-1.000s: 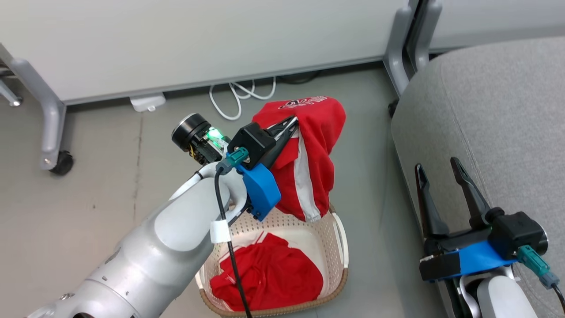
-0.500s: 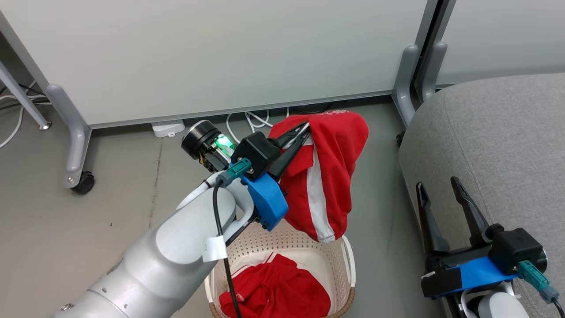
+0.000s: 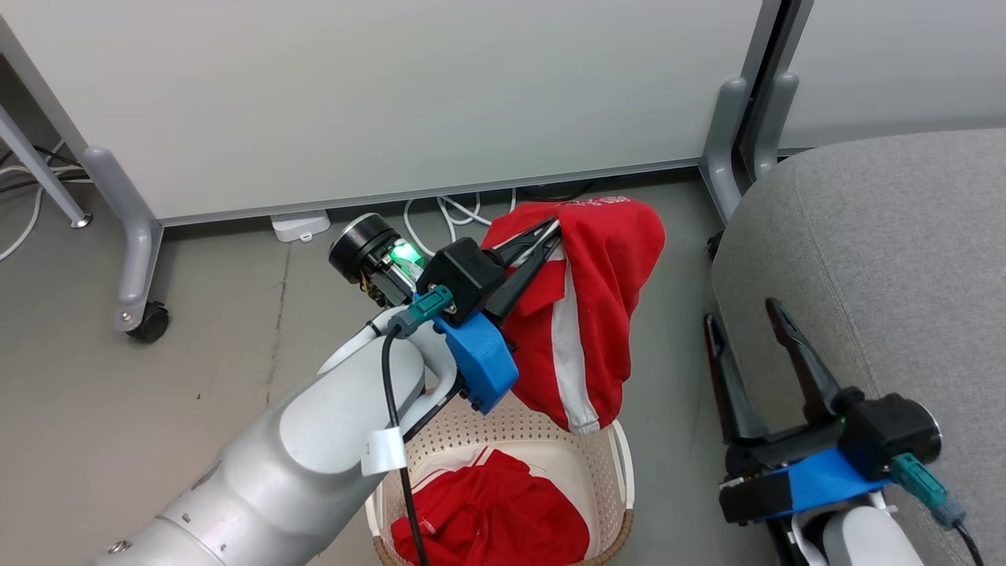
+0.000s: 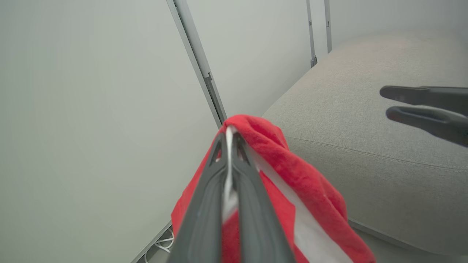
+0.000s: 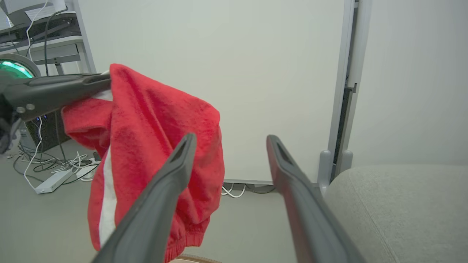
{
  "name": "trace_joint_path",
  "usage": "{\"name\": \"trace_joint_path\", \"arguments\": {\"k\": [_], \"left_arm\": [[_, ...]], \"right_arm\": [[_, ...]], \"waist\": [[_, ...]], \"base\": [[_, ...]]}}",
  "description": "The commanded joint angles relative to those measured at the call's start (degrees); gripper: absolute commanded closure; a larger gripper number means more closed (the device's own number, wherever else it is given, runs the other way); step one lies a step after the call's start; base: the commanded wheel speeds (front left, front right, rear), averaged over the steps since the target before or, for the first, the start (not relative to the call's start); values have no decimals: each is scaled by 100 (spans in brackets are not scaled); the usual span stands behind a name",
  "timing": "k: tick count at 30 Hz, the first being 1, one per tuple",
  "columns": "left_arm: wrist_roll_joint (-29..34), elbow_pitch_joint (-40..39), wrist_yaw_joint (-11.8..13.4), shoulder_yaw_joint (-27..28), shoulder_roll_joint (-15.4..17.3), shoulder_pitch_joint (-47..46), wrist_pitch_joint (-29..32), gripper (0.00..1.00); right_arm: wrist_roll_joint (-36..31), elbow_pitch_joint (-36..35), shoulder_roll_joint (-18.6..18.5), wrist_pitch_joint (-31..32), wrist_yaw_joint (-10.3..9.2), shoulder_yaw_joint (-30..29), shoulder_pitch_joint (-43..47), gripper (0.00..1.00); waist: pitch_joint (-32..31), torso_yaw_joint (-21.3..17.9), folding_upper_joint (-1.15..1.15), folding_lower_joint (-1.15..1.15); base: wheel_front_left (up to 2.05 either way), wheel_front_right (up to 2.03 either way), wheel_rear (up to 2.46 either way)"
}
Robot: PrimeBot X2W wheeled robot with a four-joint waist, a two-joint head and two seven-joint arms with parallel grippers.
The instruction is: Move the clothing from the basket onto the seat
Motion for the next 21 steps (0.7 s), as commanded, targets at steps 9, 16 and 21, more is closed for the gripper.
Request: {"name": "trace_joint_path", "arguments": {"k": [9, 16, 21], "left_arm": [[-4, -52, 31, -44, -63, -83, -27, 100], [56, -103, 20, -82, -188, -171, -27, 100], [107, -143, 6, -109, -273, -249, -27, 100]], "right_arm": [[-220, 273, -25, -24, 1, 987, -763, 0], [-361, 1007, -66, -23, 1, 1393, -1360, 0], [-515, 1796, -46, -22, 1, 1432, -1732, 0]], "waist": [[51, 86, -1, 0], [160, 246, -1, 0], [227, 347, -1, 0]], "base": [[0, 0, 0], [0, 0, 0], [0, 0, 0]]}}
